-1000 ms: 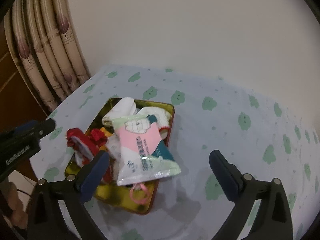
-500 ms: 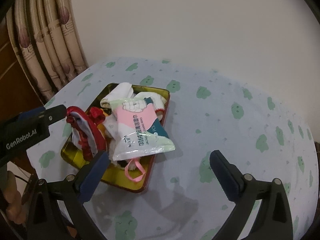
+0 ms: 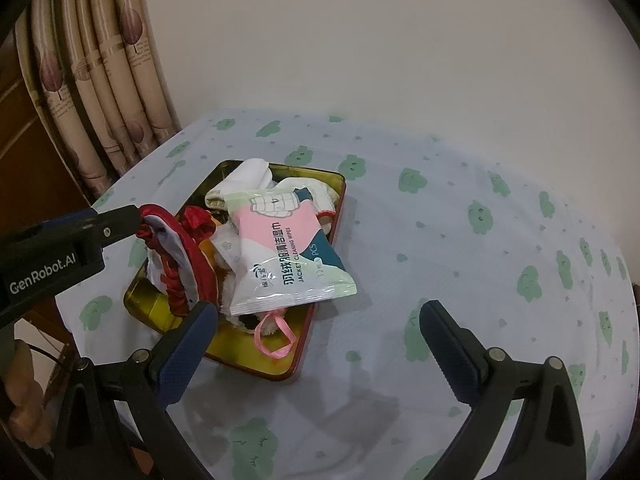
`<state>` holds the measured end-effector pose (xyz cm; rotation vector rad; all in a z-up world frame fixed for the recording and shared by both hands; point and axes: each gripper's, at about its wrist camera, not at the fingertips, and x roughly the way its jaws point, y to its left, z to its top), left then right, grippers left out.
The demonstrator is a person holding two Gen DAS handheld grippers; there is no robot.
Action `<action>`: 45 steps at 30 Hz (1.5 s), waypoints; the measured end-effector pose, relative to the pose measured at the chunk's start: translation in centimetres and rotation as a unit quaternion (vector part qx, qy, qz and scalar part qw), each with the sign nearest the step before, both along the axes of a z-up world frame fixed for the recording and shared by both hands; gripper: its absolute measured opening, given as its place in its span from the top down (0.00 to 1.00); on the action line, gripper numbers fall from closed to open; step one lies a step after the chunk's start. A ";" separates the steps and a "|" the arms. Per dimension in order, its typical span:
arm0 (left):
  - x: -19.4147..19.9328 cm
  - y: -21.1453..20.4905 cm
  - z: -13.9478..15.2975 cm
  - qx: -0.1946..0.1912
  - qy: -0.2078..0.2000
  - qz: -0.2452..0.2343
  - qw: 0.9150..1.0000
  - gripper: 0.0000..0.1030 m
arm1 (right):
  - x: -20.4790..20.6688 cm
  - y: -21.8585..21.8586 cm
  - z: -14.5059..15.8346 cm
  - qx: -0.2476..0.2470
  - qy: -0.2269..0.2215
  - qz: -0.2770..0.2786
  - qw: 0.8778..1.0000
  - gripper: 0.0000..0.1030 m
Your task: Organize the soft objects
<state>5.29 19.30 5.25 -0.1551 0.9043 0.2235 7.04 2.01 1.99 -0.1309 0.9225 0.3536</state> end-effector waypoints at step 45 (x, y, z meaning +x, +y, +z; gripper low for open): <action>0.0 0.0 0.0 0.009 0.008 0.005 1.000 0.48 | -0.5 0.6 -0.8 -0.004 0.012 0.010 1.000 0.02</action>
